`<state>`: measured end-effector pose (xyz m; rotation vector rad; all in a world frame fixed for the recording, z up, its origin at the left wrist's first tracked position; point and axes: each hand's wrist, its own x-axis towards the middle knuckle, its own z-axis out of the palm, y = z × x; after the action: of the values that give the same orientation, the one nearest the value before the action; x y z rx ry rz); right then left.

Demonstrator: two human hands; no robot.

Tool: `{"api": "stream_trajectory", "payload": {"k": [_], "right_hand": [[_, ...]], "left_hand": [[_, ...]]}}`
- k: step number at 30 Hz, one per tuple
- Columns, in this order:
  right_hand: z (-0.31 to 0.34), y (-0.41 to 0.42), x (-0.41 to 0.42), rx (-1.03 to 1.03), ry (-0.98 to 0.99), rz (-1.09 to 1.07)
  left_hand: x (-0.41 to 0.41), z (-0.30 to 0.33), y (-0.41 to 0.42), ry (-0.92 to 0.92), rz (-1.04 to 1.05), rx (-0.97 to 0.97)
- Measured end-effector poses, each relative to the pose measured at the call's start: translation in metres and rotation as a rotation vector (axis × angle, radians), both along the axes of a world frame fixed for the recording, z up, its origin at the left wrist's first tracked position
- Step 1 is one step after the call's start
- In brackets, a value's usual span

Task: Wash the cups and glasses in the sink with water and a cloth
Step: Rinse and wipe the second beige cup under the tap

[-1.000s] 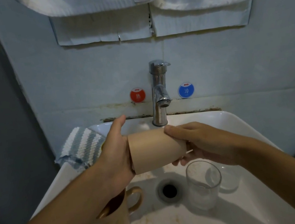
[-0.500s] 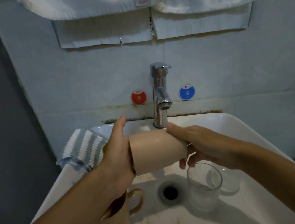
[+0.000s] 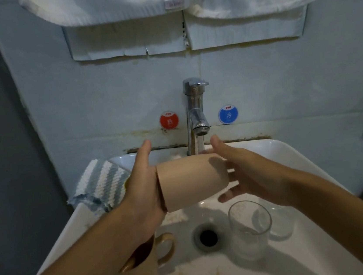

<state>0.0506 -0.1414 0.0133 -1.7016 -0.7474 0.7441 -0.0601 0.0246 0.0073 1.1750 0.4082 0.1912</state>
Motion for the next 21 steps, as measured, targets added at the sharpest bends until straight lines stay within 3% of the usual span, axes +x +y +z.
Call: {"api": "stream_trajectory", "payload": {"k": [2, 8, 13, 17, 21], "right_hand": [[-0.002, 0.000, -0.001, -0.067, -0.025, -0.002], [0.003, -0.003, 0.007, 0.031, 0.073, 0.027], [0.012, -0.011, 0.012, 0.035, -0.016, 0.044], [0.021, -0.022, 0.017, 0.114, -0.049, -0.003], [0.018, -0.020, 0.016, 0.146, -0.086, -0.041]], "left_hand": [[0.000, 0.000, -0.001, 0.035, 0.016, 0.029], [-0.004, 0.004, -0.002, -0.019, -0.023, -0.035], [-0.008, 0.013, -0.005, -0.047, -0.075, 0.041], [-0.011, 0.022, -0.002, -0.140, 0.076, 0.077], [-0.008, 0.019, 0.000, -0.108, 0.268, 0.102]]}}
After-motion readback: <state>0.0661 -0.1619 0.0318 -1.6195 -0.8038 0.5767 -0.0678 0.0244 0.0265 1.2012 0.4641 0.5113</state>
